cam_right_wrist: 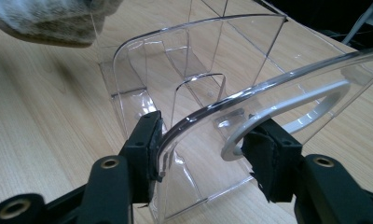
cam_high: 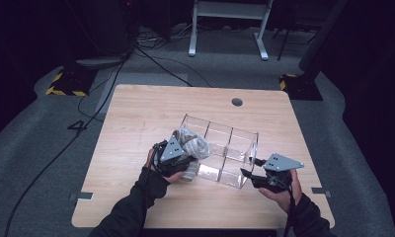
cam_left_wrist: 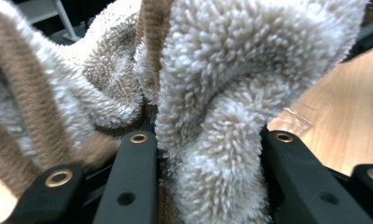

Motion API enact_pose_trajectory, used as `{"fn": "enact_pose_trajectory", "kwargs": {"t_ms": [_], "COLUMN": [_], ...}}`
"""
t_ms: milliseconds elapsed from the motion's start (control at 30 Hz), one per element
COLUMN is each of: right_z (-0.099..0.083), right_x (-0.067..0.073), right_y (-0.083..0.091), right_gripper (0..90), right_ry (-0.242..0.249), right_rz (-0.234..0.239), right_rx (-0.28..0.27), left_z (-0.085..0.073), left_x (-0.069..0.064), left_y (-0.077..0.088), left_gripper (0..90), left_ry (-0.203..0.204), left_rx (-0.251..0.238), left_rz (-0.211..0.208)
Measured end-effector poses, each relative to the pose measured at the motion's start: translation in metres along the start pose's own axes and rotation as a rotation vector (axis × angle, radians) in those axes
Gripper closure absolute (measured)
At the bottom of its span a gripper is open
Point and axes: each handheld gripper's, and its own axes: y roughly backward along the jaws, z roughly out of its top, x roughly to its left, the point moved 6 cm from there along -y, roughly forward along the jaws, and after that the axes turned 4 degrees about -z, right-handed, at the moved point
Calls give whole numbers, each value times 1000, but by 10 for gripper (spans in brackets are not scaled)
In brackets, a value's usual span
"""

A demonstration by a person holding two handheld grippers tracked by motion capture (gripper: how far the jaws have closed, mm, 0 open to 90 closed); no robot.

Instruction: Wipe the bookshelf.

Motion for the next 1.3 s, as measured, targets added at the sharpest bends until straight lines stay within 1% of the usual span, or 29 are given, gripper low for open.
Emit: {"fn": "enact_pose_trajectory", "kwargs": {"t_ms": [100, 133, 200, 300, 400, 467, 500, 600, 633, 667, 733, 767, 833, 867, 900, 933, 967, 1033, 1067, 1100, 1133, 1167, 1233, 1300], "right_z": [0, 0, 0, 0, 0, 0, 0, 1, 1, 1, 1, 1, 1, 1, 1, 0, 0, 1, 1, 1, 1, 1, 1, 1], "right_x": [2, 3, 4, 4, 6, 7, 7, 8, 8, 8, 8, 9, 9, 10, 10, 10, 10, 10, 10, 10, 10, 9, 10, 10], "right_y": [0, 0, 1, 1, 1, 1, 1, 1, 1, 1, 1, 1, 1, 1, 1, 1, 1, 0, 0, 0, -1, -1, -1, -1], "right_gripper": [480, 479, 478, 478, 477, 476, 475, 475, 475, 475, 473, 472, 470, 470, 470, 470, 469, 467, 465, 463, 462, 462, 461, 461], "right_ry": [3, 7, 6, 6, 9, 12, 11, 12, 13, 13, 8, 6, 7, 5, 3, 4, 5, 3, 6, 7, 9, 9, 8, 10], "right_rz": [2, 3, 4, 7, 9, 13, 13, 17, 15, 16, 26, 29, 30, 30, 30, 33, 39, 41, 44, 47, 46, 47, 51, 55], "right_rx": [-1, -3, -1, -3, -2, -2, -2, -3, -3, -5, -12, -14, -17, -17, -19, -20, -21, -23, -22, -23, -22, -23, -25, -25], "left_z": [-1, -3, -6, -13, -23, -31, -35, -55, -60, -63, -65, -65, -67, -66, -65, -63, -59, -50, -42, -33, -25, -17, -5, 6], "left_x": [1, 1, 0, 0, 0, 1, 1, 2, 2, 3, 4, 5, 6, 6, 7, 9, 10, 13, 15, 17, 18, 20, 22, 23], "left_y": [1, 1, 1, 1, -3, -7, -11, -24, -28, -30, -33, -34, -36, -36, -36, -34, -33, -29, -27, -25, -22, -20, -16, -12], "left_gripper": [681, 681, 683, 684, 684, 684, 684, 684, 684, 684, 683, 682, 680, 680, 680, 681, 681, 683, 683, 684, 684, 685, 685, 685], "left_ry": [15, 9, 13, 2, 14, 30, 50, 82, 100, 101, 101, 93, 98, 90, 91, 84, 88, 78, 58, 46, 59, 58, 24, 7], "left_rx": [9, 17, 26, 58, 86, 102, 113, 170, 178, 186, 195, 200, 203, 208, 211, 202, 183, 149, 135, 106, 63, 37, 16, -22], "left_rz": [-1, 5, 1, 11, 19, 20, 18, 38, 40, 47, 54, 58, 67, 68, 66, 71, 65, 57, 68, 75, 68, 68, 81, 84]}}
